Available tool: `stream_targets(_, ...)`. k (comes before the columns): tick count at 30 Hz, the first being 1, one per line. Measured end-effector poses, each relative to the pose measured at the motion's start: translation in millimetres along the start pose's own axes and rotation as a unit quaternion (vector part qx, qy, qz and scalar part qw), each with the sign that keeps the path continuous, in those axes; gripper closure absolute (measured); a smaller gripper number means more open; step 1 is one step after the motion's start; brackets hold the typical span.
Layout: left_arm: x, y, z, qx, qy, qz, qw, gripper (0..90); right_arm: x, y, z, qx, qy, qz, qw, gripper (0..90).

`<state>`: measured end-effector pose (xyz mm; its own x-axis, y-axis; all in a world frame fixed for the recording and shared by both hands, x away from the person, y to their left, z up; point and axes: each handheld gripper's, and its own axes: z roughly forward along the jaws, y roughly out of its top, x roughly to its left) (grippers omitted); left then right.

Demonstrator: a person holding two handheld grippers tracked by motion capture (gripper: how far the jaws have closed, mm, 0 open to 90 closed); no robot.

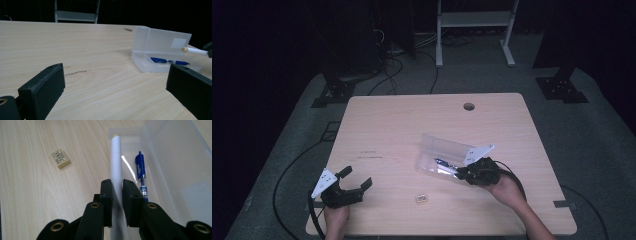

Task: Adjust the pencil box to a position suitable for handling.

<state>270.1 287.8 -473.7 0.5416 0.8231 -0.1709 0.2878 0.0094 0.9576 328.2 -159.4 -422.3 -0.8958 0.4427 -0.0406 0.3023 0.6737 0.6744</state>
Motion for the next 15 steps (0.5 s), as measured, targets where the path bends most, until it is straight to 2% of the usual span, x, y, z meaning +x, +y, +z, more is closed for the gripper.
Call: stream_targets(15,0.0,0.4,-0.6,-0.001,0.000,0.002,1.0000,1.1,-9.2,14.9,6.9,0.003,-0.002,-0.006,1.0000,78.3)
